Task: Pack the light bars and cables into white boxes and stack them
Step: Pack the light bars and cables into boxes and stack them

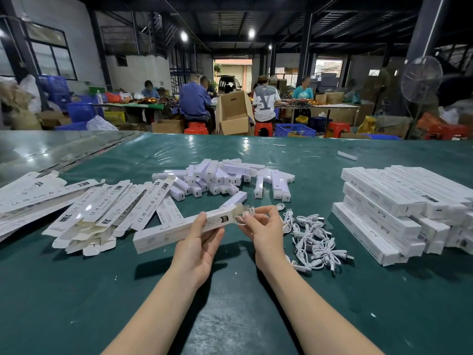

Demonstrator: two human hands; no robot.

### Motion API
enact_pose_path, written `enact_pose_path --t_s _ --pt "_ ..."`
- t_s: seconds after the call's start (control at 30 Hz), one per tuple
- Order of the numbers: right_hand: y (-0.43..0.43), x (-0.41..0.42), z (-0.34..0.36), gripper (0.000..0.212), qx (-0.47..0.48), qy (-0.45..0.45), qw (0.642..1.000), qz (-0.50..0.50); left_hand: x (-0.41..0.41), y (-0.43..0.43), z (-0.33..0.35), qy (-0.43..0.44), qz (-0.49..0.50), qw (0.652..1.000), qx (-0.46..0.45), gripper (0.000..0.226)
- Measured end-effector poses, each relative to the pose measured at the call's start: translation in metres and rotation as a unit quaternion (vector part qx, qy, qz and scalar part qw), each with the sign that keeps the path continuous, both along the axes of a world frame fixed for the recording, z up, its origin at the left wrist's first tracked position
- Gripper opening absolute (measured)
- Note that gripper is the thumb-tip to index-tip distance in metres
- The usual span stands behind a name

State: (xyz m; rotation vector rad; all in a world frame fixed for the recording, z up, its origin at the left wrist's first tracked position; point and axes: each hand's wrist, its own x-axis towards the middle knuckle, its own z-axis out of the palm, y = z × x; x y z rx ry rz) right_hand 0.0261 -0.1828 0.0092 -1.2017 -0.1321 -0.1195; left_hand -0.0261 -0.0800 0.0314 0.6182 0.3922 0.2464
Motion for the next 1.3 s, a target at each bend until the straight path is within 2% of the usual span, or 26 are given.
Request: enact_pose_path --t_s 0.1,0.23,0.4,0.57,0.83,0.9,1.07,1.17,1.3 --pt "-0.002 0.0 -0.001 0.022 -0.072 -0.025 0.997 -0.028 -0.002 -0.004 0.002 0.007 0.006 1.0 -0.029 0.011" --pt "-0.004 -0.002 0.0 0.022 -0.076 -0.034 0.996 -0.025 -0.003 -0.005 0.002 0.018 0.003 1.0 -0.014 0.011" --pt "0.001 -0.007 0.001 0.024 -0.095 -0.059 0.994 -0.018 -0.004 -0.004 0.004 0.001 0.019 0.998 -0.065 0.011" --pt "0.005 -0.01 0.0 0.025 -0.153 -0.107 0.981 -0.048 -0.003 -0.006 0.004 0.0 0.027 0.996 -0.083 0.012" --pt "-0.003 -0.007 0.006 0.02 -0.173 -0.096 0.98 0.023 -0.002 -0.004 0.002 -0.008 0.022 0.997 -0.079 0.01" --pt "-0.003 -0.008 0.006 0.024 -0.185 -0.092 0.977 0.045 -0.002 -0.002 0.003 -0.005 0.019 0.997 -0.077 0.011" --pt "-0.005 -0.005 0.003 0.035 -0.177 -0.101 0.977 0.06 -0.004 0.001 0.002 0.023 -0.014 0.999 -0.029 0.013" --pt "-0.004 -0.002 0.0 0.032 -0.177 -0.101 0.977 0.059 -0.003 0.002 -0.001 0.029 -0.01 0.998 0.05 0.012" --pt "-0.001 -0.001 -0.002 0.034 -0.193 -0.102 0.975 0.049 -0.003 0.002 -0.002 0.025 -0.01 0.996 0.08 0.011"
